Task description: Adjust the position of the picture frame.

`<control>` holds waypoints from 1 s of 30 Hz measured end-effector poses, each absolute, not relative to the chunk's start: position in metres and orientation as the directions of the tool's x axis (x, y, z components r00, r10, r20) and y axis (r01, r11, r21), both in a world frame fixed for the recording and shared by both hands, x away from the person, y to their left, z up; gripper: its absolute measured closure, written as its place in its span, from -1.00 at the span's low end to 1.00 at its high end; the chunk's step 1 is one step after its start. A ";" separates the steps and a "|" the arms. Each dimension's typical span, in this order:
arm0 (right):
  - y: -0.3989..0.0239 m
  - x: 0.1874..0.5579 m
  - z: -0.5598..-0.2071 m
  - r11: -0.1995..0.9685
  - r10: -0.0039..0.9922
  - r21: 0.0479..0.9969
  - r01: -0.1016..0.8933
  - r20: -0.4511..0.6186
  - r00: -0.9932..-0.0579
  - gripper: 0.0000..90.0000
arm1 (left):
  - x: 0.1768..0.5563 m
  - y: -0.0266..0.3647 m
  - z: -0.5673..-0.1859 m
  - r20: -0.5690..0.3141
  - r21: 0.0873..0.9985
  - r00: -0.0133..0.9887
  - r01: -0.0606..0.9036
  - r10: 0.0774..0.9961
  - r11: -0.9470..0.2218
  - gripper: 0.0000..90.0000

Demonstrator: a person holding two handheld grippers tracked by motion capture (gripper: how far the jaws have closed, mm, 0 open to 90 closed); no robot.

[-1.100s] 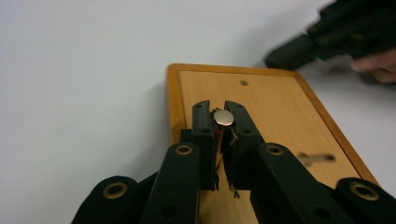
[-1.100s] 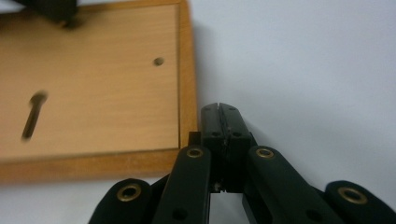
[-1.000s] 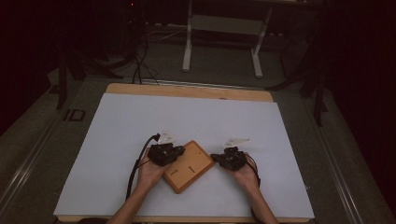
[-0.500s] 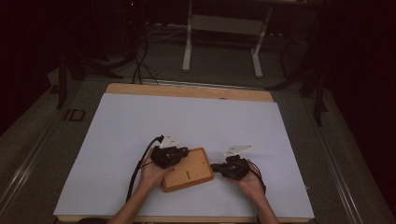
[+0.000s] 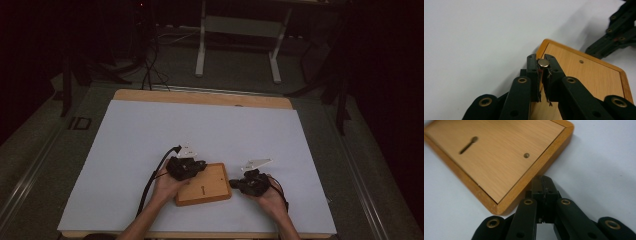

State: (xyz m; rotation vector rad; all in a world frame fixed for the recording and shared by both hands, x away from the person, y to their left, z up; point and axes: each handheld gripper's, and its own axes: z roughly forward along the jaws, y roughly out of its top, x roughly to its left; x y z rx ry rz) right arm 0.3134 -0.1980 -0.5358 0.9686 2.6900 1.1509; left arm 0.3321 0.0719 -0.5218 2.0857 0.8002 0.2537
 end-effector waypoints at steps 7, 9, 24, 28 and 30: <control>-0.191 0.308 -0.536 0.555 0.533 0.668 0.495 0.170 -0.828 1.00 | 0.332 0.071 -0.523 -0.126 0.801 0.774 0.448 0.621 -0.396 0.85; -0.192 0.308 -0.536 0.552 0.538 0.670 0.497 0.169 -0.826 1.00 | 0.333 0.070 -0.524 -0.156 0.795 0.758 0.477 0.633 -0.375 0.85; -0.199 0.313 -0.537 0.509 0.599 0.687 0.518 0.150 -0.787 1.00 | 0.329 0.063 -0.527 -0.179 0.799 0.716 0.506 0.675 -0.325 0.84; -0.199 0.313 -0.537 0.506 0.602 0.690 0.517 0.146 -0.785 0.98 | 0.329 0.064 -0.528 -0.164 0.807 0.731 0.486 0.662 -0.337 0.84; -0.200 0.313 -0.536 0.509 0.605 0.690 0.514 0.138 -0.784 0.97 | 0.330 0.063 -0.529 -0.166 0.811 0.754 0.471 0.635 -0.347 0.84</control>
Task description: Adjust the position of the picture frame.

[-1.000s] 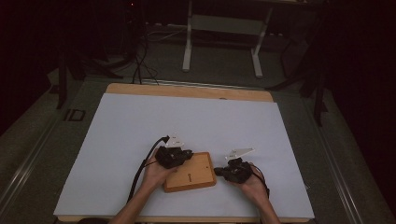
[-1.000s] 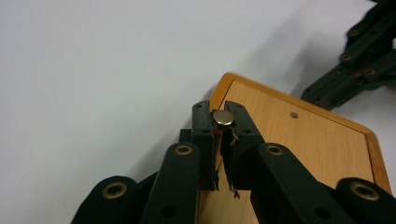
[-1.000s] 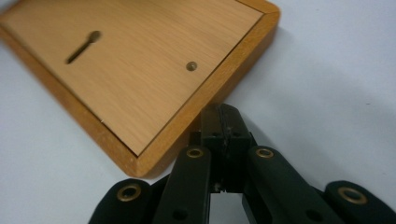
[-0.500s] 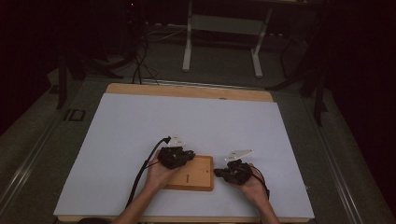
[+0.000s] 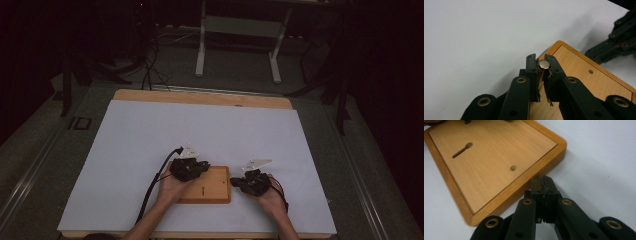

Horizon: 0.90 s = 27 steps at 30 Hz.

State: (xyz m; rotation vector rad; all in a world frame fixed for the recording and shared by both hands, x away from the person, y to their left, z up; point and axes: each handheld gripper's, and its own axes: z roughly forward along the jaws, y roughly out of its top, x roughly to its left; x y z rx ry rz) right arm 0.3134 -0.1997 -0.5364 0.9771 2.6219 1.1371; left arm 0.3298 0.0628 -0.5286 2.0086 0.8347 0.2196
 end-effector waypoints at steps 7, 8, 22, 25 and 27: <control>-0.203 0.314 -0.534 0.495 0.622 0.702 0.512 0.125 -0.773 0.93 | 0.330 0.061 -0.529 -0.175 0.810 0.770 0.467 0.613 -0.356 0.83; -0.203 0.314 -0.534 0.495 0.623 0.706 0.507 0.119 -0.773 0.92 | 0.330 0.061 -0.529 -0.174 0.809 0.770 0.467 0.614 -0.356 0.83; -0.201 0.313 -0.532 0.492 0.608 0.727 0.479 0.107 -0.786 0.87 | 0.330 0.063 -0.529 -0.188 0.810 0.754 0.482 0.629 -0.335 0.81; -0.201 0.313 -0.532 0.490 0.609 0.730 0.476 0.104 -0.786 0.86 | 0.331 0.066 -0.527 -0.198 0.823 0.757 0.473 0.623 -0.313 0.70; -0.201 0.313 -0.531 0.488 0.610 0.733 0.473 0.102 -0.786 0.85 | 0.331 0.070 -0.525 -0.206 0.825 0.752 0.478 0.626 -0.302 0.60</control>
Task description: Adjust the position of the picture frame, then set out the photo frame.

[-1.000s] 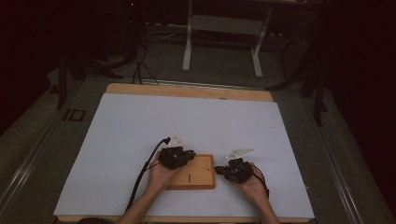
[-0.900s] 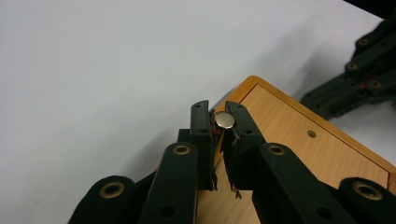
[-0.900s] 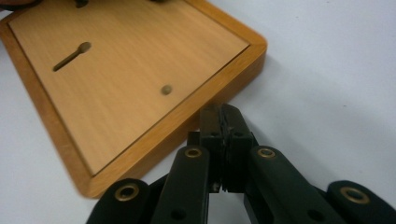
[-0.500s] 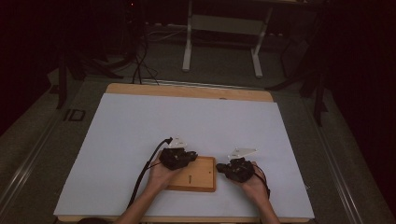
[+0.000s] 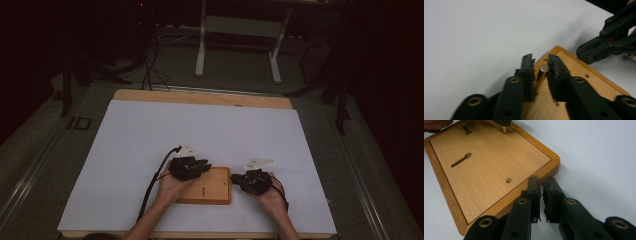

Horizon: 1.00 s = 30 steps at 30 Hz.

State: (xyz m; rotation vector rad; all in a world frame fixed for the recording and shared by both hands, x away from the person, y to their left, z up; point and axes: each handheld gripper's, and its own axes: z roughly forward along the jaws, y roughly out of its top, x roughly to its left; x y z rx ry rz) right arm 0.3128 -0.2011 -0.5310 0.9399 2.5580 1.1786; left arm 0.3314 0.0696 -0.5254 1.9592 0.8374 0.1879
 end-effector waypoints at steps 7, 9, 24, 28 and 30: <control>-0.202 0.313 -0.530 0.482 0.610 0.742 0.467 0.099 -0.786 0.81 | 0.333 0.076 -0.524 -0.215 0.821 0.753 0.484 0.622 -0.302 0.38; -0.202 0.313 -0.530 0.481 0.608 0.744 0.463 0.097 -0.788 0.79 | 0.332 0.077 -0.523 -0.207 0.824 0.755 0.478 0.622 -0.305 0.34; -0.200 0.315 -0.528 0.455 0.613 0.768 0.451 0.097 -0.784 0.73 | 0.325 0.100 -0.516 -0.199 0.838 0.733 0.472 0.651 -0.274 0.22; -0.199 0.316 -0.525 0.437 0.614 0.782 0.444 0.101 -0.782 0.72 | 0.325 0.106 -0.515 -0.205 0.840 0.723 0.475 0.660 -0.260 0.21; -0.197 0.317 -0.523 0.434 0.610 0.787 0.439 0.101 -0.786 0.72 | 0.324 0.109 -0.515 -0.204 0.840 0.720 0.476 0.663 -0.259 0.19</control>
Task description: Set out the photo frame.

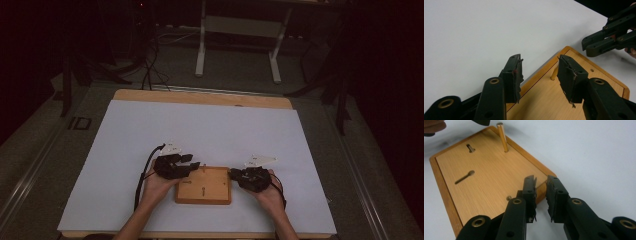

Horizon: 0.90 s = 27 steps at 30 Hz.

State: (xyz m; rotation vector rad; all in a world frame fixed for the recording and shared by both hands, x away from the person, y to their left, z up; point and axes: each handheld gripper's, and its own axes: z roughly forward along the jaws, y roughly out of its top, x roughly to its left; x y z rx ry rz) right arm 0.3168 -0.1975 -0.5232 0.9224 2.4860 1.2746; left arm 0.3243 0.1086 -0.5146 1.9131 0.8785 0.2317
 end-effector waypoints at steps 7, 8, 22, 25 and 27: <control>-0.186 0.320 -0.519 0.442 0.574 0.802 0.402 0.091 -0.814 0.72 | 0.321 0.116 -0.515 -0.204 0.831 0.727 0.483 0.655 -0.276 0.18; -0.186 0.320 -0.519 0.442 0.574 0.802 0.402 0.091 -0.814 0.72 | 0.321 0.116 -0.515 -0.204 0.831 0.727 0.483 0.655 -0.276 0.17; -0.155 0.329 -0.518 0.468 0.508 0.811 0.351 0.078 -0.858 0.69 | 0.317 0.124 -0.520 -0.197 0.819 0.722 0.493 0.663 -0.293 0.15; -0.150 0.330 -0.517 0.474 0.498 0.812 0.342 0.074 -0.864 0.68 | 0.316 0.125 -0.520 -0.193 0.823 0.719 0.489 0.667 -0.289 0.14; -0.146 0.330 -0.518 0.480 0.489 0.812 0.332 0.067 -0.870 0.68 | 0.316 0.126 -0.520 -0.195 0.822 0.718 0.491 0.669 -0.288 0.14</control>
